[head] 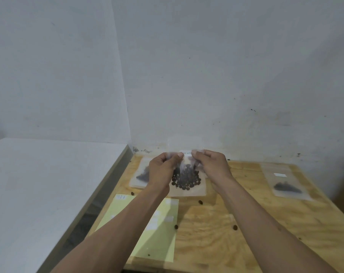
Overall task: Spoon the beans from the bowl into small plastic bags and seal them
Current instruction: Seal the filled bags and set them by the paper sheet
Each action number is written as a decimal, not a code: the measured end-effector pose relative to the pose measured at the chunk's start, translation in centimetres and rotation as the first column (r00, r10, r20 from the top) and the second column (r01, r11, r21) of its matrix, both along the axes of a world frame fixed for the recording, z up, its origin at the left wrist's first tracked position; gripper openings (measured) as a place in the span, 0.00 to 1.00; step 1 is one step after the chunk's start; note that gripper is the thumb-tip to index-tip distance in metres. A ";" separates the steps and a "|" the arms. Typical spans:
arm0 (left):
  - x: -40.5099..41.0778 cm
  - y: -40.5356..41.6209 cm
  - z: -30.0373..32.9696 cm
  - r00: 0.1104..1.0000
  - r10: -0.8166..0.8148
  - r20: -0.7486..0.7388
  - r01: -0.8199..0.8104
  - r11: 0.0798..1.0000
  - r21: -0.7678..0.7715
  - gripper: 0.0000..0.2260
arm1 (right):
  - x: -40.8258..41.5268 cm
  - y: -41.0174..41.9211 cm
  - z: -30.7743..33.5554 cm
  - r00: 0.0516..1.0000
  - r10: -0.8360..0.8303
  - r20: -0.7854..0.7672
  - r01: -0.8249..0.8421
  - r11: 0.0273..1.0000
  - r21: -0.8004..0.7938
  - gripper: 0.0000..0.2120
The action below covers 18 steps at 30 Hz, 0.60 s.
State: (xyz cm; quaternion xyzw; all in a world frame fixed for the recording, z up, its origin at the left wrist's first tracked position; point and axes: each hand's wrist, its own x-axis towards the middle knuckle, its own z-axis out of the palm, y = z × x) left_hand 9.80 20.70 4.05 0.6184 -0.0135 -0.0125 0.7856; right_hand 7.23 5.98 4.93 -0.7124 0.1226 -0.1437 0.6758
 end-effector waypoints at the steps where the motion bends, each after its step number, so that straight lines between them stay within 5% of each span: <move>1: 0.0 -0.4 0.0 1.000 -0.001 -0.009 0.001 1.000 -0.012 0.06 | -0.2 -0.5 -0.1 1.000 0.008 -0.012 -0.008 1.000 0.017 0.13; 6: 0.2 -2.8 0.4 0.998 -0.056 -0.007 0.056 0.998 0.002 0.09 | -2.1 -3.8 -1.1 0.998 -0.069 -0.016 0.068 0.997 -0.020 0.15; 11: -0.7 -6.6 0.2 0.959 -0.269 0.093 0.233 0.930 0.285 0.27 | -4.7 -8.7 -0.8 0.964 -0.265 0.017 0.265 0.964 -0.012 0.13; 18: -1.7 -15.3 0.7 0.877 -0.477 0.061 0.412 0.812 0.414 0.34 | -8.1 -17.2 -1.5 0.895 -0.445 0.010 0.435 0.869 -0.235 0.16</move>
